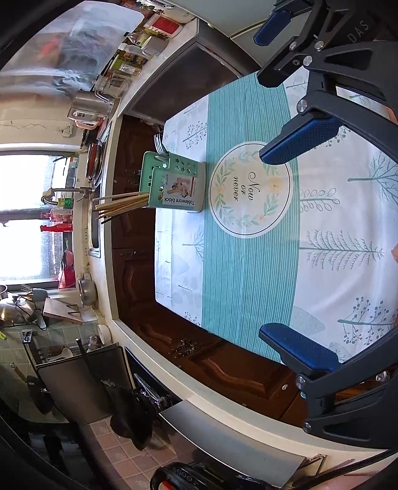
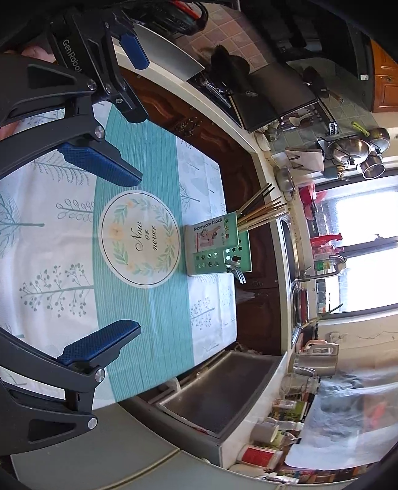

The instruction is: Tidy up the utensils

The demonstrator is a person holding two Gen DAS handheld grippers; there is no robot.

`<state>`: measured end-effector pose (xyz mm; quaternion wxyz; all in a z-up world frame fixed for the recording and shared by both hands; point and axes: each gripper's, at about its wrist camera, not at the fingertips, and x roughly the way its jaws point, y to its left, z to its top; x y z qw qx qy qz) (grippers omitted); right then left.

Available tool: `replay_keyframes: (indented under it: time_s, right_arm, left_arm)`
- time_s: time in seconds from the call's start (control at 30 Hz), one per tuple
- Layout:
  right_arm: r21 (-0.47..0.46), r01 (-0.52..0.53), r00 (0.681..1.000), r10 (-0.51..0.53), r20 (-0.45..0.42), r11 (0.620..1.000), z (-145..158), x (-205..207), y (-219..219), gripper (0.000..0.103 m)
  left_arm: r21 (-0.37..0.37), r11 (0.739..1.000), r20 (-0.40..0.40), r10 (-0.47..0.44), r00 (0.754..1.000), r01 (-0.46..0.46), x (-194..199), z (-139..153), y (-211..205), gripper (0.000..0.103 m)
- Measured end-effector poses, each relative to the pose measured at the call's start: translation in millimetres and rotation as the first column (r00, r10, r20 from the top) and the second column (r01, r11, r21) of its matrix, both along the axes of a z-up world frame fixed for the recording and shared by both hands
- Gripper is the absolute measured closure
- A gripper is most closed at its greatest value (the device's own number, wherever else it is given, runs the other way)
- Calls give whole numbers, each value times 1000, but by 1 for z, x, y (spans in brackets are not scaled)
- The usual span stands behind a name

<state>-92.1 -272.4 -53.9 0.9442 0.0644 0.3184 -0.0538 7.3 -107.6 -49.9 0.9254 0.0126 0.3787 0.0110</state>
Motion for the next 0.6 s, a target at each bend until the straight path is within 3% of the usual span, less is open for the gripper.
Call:
replay_keyframes:
  time_s: [0.6]
  right_arm:
    - [20,13,999,-12,-34,1000,-4,32,-1,13]
  left_arm:
    - [-2,1000,-36,8,999,-8,3,-5,-1,1]
